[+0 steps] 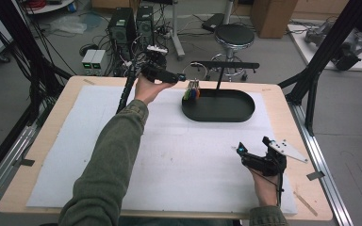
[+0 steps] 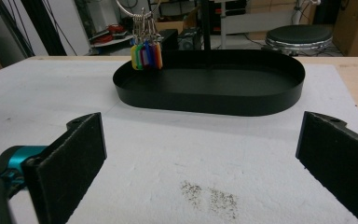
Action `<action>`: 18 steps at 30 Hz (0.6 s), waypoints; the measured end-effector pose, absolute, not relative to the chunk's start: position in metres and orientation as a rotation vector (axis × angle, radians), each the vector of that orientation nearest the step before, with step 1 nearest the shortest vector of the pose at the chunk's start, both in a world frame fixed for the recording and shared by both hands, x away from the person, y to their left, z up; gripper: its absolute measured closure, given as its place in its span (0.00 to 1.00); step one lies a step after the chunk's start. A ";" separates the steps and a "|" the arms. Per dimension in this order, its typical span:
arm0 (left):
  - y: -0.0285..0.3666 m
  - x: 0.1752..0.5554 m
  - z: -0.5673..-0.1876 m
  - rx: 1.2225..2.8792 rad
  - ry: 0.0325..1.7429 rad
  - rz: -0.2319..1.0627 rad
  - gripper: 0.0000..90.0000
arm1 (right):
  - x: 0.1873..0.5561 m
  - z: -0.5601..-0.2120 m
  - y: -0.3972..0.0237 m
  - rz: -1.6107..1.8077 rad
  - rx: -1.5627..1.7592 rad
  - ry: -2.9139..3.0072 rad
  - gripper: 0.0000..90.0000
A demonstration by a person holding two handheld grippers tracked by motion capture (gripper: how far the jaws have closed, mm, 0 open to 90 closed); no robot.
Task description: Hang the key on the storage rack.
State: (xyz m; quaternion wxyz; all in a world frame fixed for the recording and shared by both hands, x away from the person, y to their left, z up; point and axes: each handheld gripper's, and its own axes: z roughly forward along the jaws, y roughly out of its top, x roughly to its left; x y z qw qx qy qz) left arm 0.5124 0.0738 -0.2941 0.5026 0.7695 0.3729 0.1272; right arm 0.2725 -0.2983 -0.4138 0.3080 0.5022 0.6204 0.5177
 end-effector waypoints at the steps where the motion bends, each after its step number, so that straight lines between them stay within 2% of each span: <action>1: 0.076 0.511 -0.295 1.855 0.903 0.307 0.02 | 0.272 -0.414 -0.298 1.369 1.332 1.641 0.01; 18: 0.100 0.486 -0.306 1.862 0.917 0.357 0.02 | 0.273 -0.414 -0.297 1.358 1.324 1.651 0.01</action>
